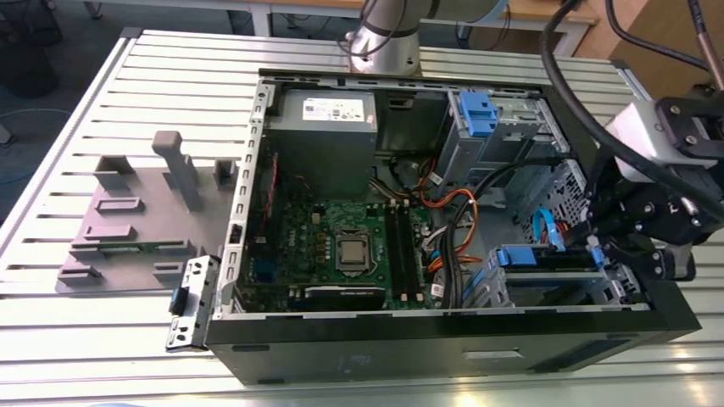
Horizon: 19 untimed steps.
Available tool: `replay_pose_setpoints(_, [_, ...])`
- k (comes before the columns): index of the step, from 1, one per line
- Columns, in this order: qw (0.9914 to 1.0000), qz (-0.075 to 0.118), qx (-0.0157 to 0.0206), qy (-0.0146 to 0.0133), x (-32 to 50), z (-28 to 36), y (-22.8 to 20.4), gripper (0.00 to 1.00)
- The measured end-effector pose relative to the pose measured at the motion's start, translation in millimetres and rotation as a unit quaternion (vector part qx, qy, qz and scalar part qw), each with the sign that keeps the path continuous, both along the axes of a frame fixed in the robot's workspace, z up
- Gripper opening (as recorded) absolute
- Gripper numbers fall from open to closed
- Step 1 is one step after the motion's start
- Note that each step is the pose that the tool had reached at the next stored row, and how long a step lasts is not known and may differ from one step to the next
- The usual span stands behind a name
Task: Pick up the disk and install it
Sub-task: 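Insert the second disk wire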
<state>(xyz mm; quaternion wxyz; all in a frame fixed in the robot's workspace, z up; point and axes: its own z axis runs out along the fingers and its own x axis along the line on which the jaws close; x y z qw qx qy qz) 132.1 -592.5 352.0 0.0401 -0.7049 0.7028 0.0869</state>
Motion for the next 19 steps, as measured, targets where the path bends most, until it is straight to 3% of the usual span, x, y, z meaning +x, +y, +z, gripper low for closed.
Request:
replay_pose_setpoints(13, [1.00000,0.000,-0.0001,0.0001,2.4,39.6,0.0,0.11])
replay_pose_setpoints(16, [1.00000,0.000,0.0000,0.0001,2.6,45.6,0.0,0.11])
replay_pose_setpoints(19, [1.00000,0.000,0.0001,0.0001,2.6,46.9,0.0,0.11])
